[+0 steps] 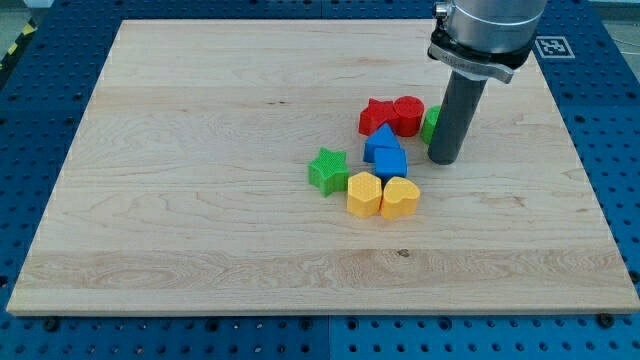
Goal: Push the red circle to the top of the red star
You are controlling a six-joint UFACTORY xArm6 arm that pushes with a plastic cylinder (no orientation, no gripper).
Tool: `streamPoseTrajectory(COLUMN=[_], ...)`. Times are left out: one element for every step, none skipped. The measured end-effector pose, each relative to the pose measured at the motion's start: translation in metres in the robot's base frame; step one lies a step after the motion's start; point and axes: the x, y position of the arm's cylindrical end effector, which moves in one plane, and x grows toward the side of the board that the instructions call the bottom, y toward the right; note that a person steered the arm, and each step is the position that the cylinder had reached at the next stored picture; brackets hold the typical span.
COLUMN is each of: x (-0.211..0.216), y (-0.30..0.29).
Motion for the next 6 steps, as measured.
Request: streamPoseTrajectory(x=[-0.026, -0.040, -0.048, -0.048, -0.087, -0.102], y=[-0.016, -0.007, 0.020, 0.010, -0.030, -0.010])
